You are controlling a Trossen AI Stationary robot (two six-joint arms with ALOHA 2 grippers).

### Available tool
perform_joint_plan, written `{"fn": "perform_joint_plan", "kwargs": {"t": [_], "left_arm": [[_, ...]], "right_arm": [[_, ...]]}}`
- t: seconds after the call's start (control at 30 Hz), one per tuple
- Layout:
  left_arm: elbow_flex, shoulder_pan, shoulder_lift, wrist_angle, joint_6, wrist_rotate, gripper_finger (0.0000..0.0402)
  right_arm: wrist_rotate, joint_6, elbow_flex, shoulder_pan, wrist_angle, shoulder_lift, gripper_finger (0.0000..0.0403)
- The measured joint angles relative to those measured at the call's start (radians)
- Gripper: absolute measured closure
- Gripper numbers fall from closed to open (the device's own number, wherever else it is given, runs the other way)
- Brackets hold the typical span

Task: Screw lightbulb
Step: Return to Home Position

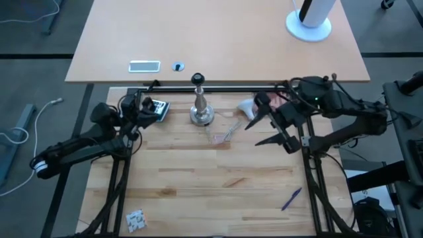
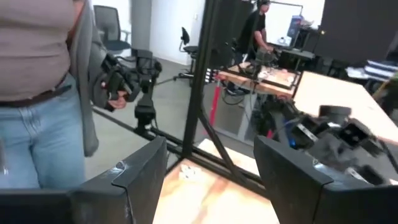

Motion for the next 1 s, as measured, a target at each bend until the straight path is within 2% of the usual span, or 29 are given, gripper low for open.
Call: {"fn": "perform_joint_plan", "kwargs": {"t": [0.13,0.33,0.6,0.83,1.0], "left_arm": [[-0.040,0.000,-0.006,0.007,-0.002,-0.016,0.0401],[-0.057,0.000,0.004,0.011,-0.022,-0.026,0.0401],[-0.057,0.000,0.031,0.011,-0.092,-0.026,0.0401],[-0.057,0.000,0.063,0.010,-0.121,-0.027,0.0401],[-0.057,0.000,0.101,0.005,-0.121,-0.027,0.0401]], "right_arm": [[0.001,0.022,-0.117,-0.041,0.084,-0.084,0.0164],[-0.008,0.074,-0.381,-0.089,0.285,-0.255,0.0175],[-0.062,0.130,-0.734,-0.089,0.652,-0.460,0.0187],[-0.059,0.145,-0.973,-0.089,0.886,-0.506,0.0177],[-0.006,0.197,-1.119,-0.089,1.022,-0.515,0.0167]]}}
